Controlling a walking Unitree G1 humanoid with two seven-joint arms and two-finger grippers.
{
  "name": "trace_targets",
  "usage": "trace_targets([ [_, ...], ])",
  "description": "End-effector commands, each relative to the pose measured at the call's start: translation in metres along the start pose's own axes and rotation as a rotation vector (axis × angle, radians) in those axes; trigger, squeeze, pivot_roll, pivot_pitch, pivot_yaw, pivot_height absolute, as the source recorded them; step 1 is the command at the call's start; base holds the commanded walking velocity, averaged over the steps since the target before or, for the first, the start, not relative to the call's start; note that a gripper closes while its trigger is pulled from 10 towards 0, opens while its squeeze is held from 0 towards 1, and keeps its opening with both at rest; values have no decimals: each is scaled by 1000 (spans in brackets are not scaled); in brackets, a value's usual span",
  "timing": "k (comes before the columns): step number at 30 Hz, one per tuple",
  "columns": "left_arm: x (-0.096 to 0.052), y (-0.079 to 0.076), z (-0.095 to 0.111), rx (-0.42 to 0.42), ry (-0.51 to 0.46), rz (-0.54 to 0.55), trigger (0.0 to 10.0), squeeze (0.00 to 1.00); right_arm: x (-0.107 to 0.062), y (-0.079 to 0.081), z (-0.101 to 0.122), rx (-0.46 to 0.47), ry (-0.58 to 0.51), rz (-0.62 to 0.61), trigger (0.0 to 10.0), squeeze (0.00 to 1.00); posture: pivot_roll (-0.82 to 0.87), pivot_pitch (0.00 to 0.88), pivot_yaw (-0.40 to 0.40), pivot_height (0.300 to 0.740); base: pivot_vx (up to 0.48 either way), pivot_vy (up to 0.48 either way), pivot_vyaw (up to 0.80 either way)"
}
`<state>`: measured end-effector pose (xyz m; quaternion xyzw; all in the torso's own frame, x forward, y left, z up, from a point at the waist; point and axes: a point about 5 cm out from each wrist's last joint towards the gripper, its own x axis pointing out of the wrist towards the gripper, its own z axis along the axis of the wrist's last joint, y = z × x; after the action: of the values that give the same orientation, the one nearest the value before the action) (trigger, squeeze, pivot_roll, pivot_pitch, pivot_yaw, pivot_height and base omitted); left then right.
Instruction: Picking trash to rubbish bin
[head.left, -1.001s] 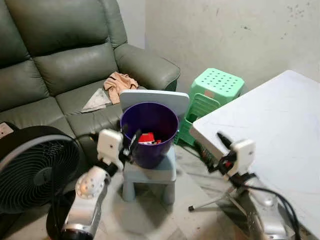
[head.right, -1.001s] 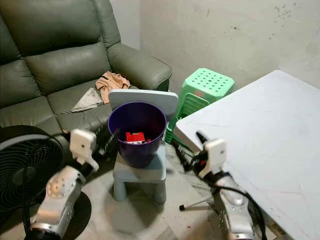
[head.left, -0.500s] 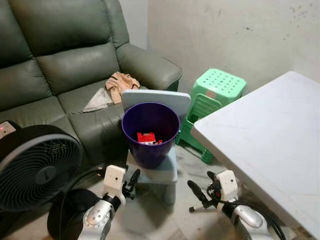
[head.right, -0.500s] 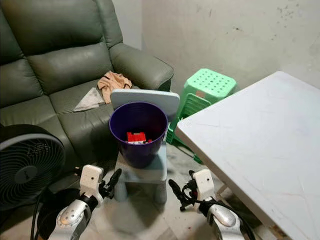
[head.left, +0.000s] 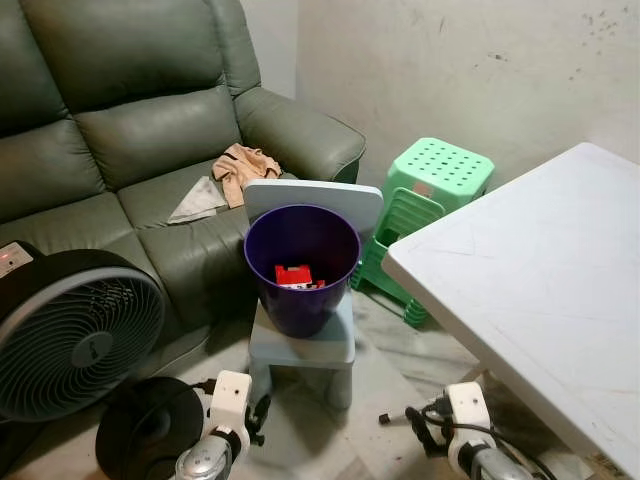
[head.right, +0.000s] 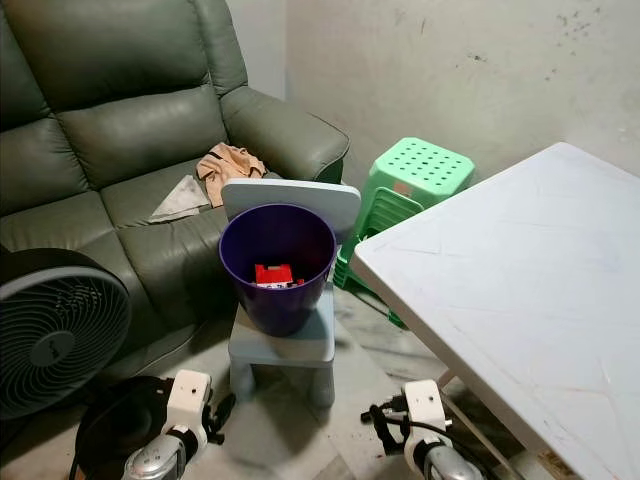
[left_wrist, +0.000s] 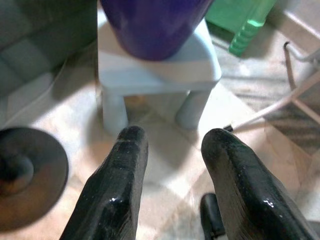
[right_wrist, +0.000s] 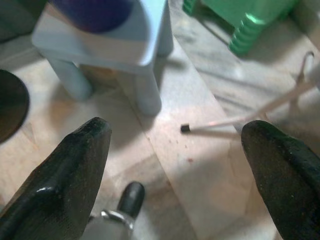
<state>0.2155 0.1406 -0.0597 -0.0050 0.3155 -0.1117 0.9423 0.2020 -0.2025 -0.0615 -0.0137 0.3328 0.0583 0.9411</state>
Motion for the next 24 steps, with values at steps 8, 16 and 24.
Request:
trace_targets([
  [8, -4, 12, -10, -83, 48, 68, 10000, 0, -23, 0, -53, 30, 183, -72, 10000, 0, -15, 28, -35, 740, 0, 0, 0],
  [16, -12, 31, -18, -131, 78, 132, 10000, 0, -22, 23, -60, -11, 218, -9, 10000, 0, 0, 17, -10, 740, 0, 0, 0],
  [24, -15, 38, -21, -117, 94, 144, 10000, 0, -11, 38, -46, -21, 187, 20, 10000, 0, 22, 12, 36, 740, 0, 0, 0],
])
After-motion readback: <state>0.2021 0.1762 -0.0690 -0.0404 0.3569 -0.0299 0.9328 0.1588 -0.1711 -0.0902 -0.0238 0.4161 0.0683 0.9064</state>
